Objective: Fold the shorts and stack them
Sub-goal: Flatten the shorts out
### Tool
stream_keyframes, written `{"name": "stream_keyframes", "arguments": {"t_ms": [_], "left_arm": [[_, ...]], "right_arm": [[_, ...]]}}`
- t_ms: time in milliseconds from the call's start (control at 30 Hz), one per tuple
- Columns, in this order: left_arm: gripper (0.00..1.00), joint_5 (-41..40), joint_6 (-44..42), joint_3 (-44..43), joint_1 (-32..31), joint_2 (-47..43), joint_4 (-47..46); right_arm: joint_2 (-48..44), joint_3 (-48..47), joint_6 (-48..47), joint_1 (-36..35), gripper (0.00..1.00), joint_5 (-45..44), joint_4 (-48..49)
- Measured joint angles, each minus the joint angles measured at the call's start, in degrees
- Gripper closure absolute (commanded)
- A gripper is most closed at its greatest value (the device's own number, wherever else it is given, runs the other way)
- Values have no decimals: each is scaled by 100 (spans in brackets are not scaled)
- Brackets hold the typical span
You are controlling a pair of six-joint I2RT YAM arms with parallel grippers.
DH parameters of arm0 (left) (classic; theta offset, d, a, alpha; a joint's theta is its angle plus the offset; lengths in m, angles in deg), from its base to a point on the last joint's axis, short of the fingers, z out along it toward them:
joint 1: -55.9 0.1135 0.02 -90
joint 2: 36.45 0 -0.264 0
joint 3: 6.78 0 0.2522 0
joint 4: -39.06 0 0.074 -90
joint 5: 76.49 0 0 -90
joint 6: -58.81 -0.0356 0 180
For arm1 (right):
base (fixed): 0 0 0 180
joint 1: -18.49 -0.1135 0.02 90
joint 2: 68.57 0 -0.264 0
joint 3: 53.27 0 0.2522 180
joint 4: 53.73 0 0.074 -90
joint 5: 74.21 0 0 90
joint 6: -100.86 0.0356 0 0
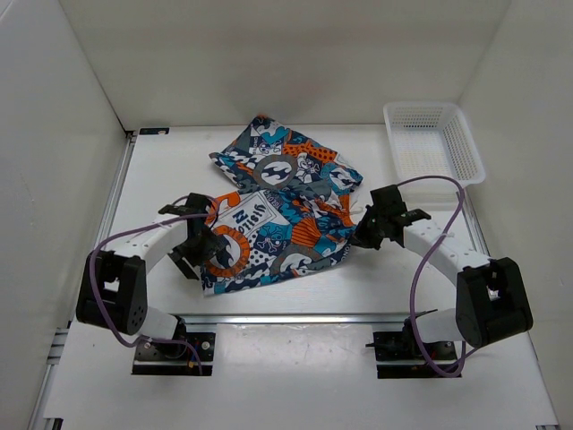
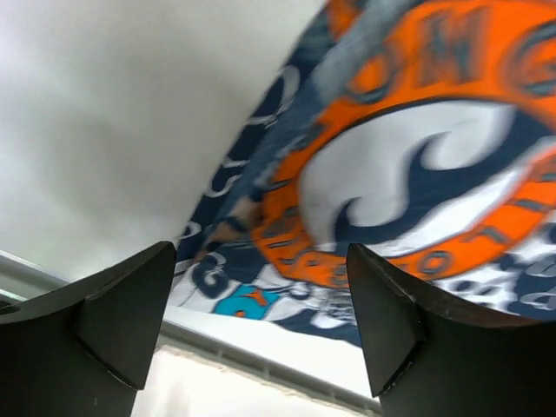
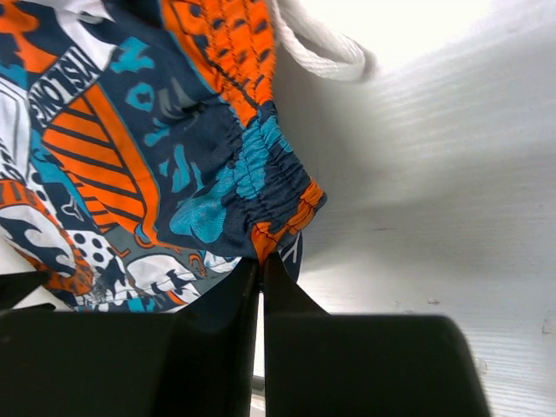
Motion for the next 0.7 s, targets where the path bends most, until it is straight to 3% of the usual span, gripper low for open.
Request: {"name": "stream_keyframes", "arguments": {"t_ms": [200,333,367,567,633,700], "left_arm": [[29,133,59,378,-98,-144,-59],[52,186,66,404,-166,-144,-170],[62,197,59,404,-190,-114,-190],[90,284,50,420,-267,-42,-269],[90,297,37,420,-271,-46,-293],[80,302,39,420,-271,-66,-295]], "right_arm": [[2,118,2,0,100,-2,-35],[2,118,2,0,100,-2,-33],[2,118,2,0,100,0,-33],[2,127,2,0,100,-2,-33],[2,131,2,0,100,-2,-31],[2,153,2,0,100,-2,-28]]}}
